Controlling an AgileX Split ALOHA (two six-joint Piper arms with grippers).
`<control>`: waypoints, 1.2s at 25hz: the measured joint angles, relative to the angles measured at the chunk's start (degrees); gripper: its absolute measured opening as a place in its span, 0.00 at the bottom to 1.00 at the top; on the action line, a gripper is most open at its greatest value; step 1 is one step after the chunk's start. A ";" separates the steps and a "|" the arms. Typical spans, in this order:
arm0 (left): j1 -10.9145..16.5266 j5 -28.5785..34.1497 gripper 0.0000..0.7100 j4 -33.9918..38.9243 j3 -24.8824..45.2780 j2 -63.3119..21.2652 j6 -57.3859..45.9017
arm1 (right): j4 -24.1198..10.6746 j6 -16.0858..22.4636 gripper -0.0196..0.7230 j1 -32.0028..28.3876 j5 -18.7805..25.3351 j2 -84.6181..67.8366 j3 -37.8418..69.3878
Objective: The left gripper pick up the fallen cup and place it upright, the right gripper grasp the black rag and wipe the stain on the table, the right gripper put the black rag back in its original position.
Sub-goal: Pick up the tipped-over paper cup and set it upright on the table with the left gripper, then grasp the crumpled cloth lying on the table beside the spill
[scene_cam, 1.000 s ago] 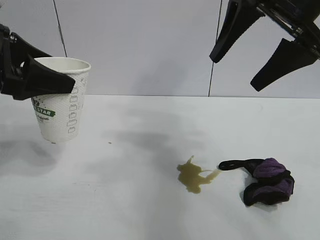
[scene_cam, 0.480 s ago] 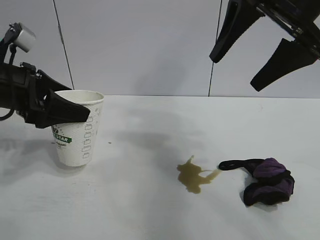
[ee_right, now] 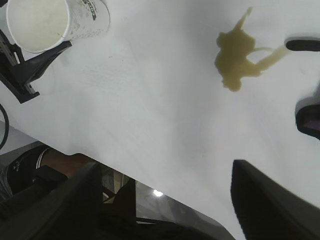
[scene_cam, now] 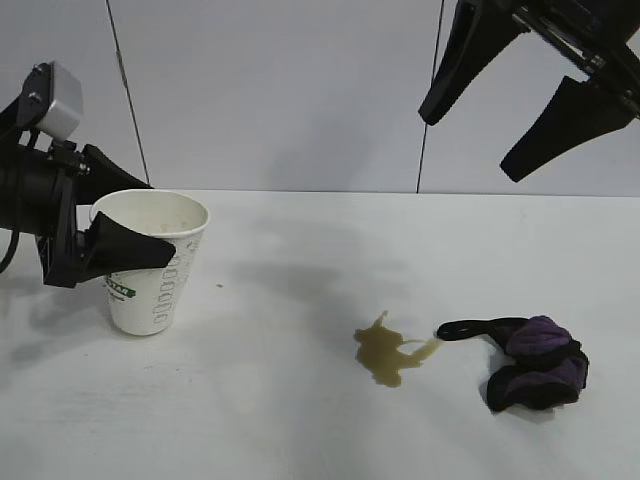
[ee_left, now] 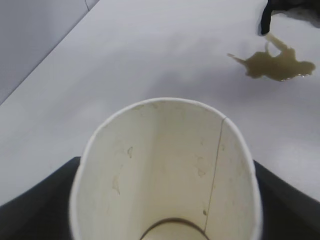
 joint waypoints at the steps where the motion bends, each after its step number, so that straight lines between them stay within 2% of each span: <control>1: 0.00 0.00 0.84 0.00 0.00 0.00 -0.80 | 0.00 0.00 0.69 0.00 0.00 0.00 0.00; 6: 0.00 -1.81 0.96 0.00 0.00 0.00 -3.83 | 0.00 0.00 0.69 0.00 0.00 0.00 0.00; 10: 0.00 -2.66 0.97 0.92 -0.03 0.00 -5.17 | 0.00 0.00 0.69 0.00 0.00 0.00 0.00; 15: 0.00 -3.49 0.98 5.38 -0.07 -0.71 -7.45 | 0.00 0.00 0.69 0.00 0.00 0.00 0.00; 18: 0.00 -6.03 0.98 8.33 -0.07 -2.65 -11.26 | 0.00 0.00 0.69 0.00 -0.05 0.00 0.00; 21: 0.00 -9.32 0.98 13.50 -0.07 -4.81 -17.62 | 0.00 0.00 0.69 0.00 -0.05 0.00 0.00; 26: 0.00 -12.56 0.98 27.07 -0.07 -7.30 -30.59 | 0.00 0.00 0.69 0.00 -0.06 0.00 0.00; 30: 0.00 -15.26 0.98 38.80 -0.07 -9.43 -47.50 | 0.00 0.00 0.69 0.00 -0.06 0.00 0.00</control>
